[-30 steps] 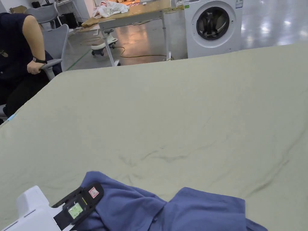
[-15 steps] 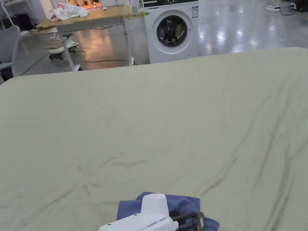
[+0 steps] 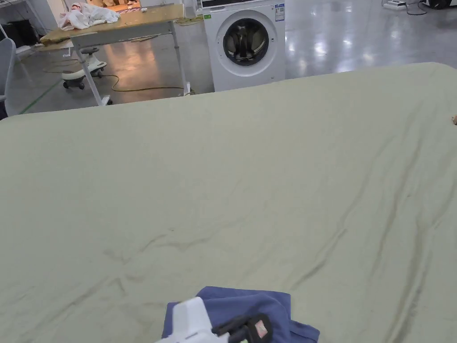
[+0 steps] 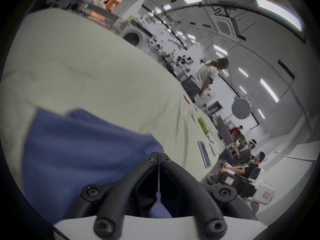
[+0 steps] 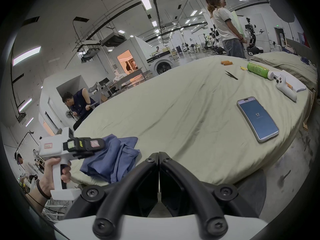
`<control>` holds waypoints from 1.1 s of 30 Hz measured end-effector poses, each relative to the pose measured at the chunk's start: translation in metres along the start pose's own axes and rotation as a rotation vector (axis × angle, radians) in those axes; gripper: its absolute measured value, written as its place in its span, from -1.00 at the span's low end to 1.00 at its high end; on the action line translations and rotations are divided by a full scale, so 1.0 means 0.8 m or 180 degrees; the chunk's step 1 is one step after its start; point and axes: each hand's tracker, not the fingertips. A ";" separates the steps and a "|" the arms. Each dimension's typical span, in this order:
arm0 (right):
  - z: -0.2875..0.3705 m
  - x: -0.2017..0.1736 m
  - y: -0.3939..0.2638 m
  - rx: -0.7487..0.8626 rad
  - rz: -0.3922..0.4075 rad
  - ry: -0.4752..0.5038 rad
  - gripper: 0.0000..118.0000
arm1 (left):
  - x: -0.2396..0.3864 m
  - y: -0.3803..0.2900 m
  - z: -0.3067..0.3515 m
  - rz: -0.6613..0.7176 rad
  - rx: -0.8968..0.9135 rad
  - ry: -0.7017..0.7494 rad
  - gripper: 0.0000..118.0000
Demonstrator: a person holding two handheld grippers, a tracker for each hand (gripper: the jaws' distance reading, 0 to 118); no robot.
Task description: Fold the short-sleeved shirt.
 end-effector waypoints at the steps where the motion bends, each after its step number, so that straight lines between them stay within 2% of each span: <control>1: 0.000 0.003 -0.002 -0.0020 0.0009 0.0007 -1.00 | 0.002 -0.007 -0.015 -0.0065 -0.0167 0.0005 -0.99; 4: -0.006 -0.006 -0.005 -0.0097 0.0058 0.0026 -1.00 | 0.011 -0.026 -0.054 -0.0361 -0.0471 0.0461 -0.99; 5: -0.008 -0.011 -0.006 -0.0148 0.0109 0.0040 -1.00 | 0.010 -0.030 -0.060 -0.0483 -0.0458 0.0480 -1.00; 9: -0.028 -0.027 -0.015 -0.0368 0.0512 -0.0026 -1.00 | 0.018 -0.021 -0.056 -0.0298 -0.0383 0.0429 -0.99; 12: -0.054 -0.036 -0.014 -0.0535 0.0483 0.0191 -1.00 | 0.029 -0.013 -0.031 -0.0404 -0.0210 0.0304 -0.96; 13: -0.064 -0.038 -0.012 -0.0548 0.0471 0.0259 -1.00 | 0.032 -0.009 -0.018 -0.0464 -0.0107 0.0224 -0.83; 14: -0.074 -0.044 -0.009 -0.0576 0.0461 0.0348 -1.00 | 0.036 -0.004 0.000 -0.0504 0.0029 0.0209 -0.62; 15: -0.085 -0.049 -0.004 -0.0627 0.0469 0.0440 -1.00 | 0.038 0.000 0.016 -0.0511 0.0134 0.0206 -0.32; 16: -0.097 -0.057 0.001 -0.0672 0.0515 0.0522 -1.00 | 0.036 0.003 0.033 -0.0502 0.0263 0.0211 0.08; 17: -0.110 -0.064 0.005 -0.0708 0.0578 0.0598 -1.00 | 0.031 0.007 0.051 -0.0447 0.0364 0.0250 0.25; 18: -0.122 -0.072 0.009 -0.0762 0.0642 0.0671 -1.00 | 0.024 0.009 0.066 -0.0396 0.0435 0.0307 0.31; 21: -0.163 -0.099 0.015 -0.0912 0.0923 0.0852 -1.00 | -0.004 0.015 0.108 -0.0164 0.0559 0.0440 0.32; 25: -0.217 -0.129 -0.001 -0.1468 0.1587 0.0417 -1.00 | -0.053 0.014 0.145 0.0276 0.0528 0.0450 0.45; 26: -0.227 -0.130 -0.006 -0.1531 0.1687 0.0312 -1.00 | -0.064 0.013 0.153 0.0358 0.0545 0.0472 0.48; 30: -0.229 -0.133 0.006 -0.1582 0.1629 0.0292 -1.00 | -0.102 0.016 0.164 0.0607 0.0566 0.0526 0.49; 33: -0.232 -0.133 0.002 -0.1592 0.1635 0.0263 -1.00 | -0.132 0.019 0.150 0.0834 0.0408 0.0370 0.48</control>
